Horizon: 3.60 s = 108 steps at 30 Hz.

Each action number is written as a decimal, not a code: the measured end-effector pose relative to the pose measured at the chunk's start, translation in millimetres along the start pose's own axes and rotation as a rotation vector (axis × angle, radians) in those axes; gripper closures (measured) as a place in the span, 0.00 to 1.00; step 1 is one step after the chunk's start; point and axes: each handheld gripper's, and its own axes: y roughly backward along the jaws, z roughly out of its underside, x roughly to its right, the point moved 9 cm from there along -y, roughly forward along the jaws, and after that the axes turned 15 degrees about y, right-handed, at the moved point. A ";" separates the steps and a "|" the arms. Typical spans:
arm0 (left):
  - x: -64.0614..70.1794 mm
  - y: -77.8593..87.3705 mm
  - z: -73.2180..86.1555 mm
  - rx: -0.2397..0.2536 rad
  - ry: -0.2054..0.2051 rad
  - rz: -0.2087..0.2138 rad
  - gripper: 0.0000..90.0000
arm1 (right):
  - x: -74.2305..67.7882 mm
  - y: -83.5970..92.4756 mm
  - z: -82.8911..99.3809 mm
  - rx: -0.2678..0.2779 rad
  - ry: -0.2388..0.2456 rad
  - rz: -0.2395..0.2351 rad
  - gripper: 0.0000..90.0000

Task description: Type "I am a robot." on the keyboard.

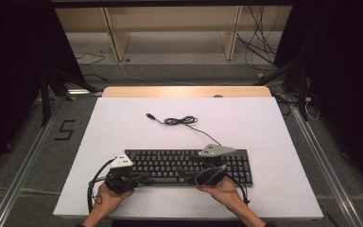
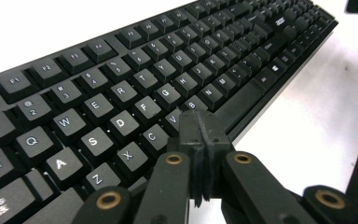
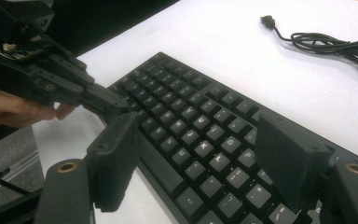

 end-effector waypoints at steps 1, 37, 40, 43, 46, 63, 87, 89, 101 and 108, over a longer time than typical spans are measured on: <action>-0.3 -1.3 0.3 -0.005 -0.003 -0.003 0.99 | -0.3 0.5 0.2 -0.001 0.000 -0.001 0.35; -6.8 16.2 -19.2 0.115 0.048 0.008 0.63 | -2.3 5.1 -0.3 0.011 0.001 -0.006 0.35; -12.8 22.1 -23.4 0.150 0.085 0.009 0.55 | -2.3 5.6 -0.7 0.016 0.002 -0.004 0.35; -18.9 27.7 -27.4 0.186 0.118 0.001 0.51 | -2.1 6.0 -0.7 0.020 0.004 -0.002 0.35; -25.1 32.9 -30.2 0.208 0.139 -0.006 0.48 | -2.4 6.1 -0.4 0.019 0.004 -0.004 0.35; -55.4 43.2 -30.9 0.232 0.203 -0.102 0.65 | -3.7 5.0 0.5 0.015 0.007 -0.011 0.34; -55.4 14.1 -16.0 0.075 0.133 -0.175 0.99 | -4.7 3.7 1.4 0.010 0.006 -0.014 0.34; -55.6 12.6 -14.9 0.065 0.129 -0.179 0.99 | -4.7 3.7 1.4 0.010 0.005 -0.015 0.34; -56.3 7.7 -9.7 0.030 0.112 -0.207 0.99 | -5.5 3.2 1.5 0.008 0.008 -0.014 0.34; -53.0 11.4 -13.5 0.053 0.109 -0.195 0.99 | -5.8 3.5 1.0 0.010 0.008 -0.014 0.34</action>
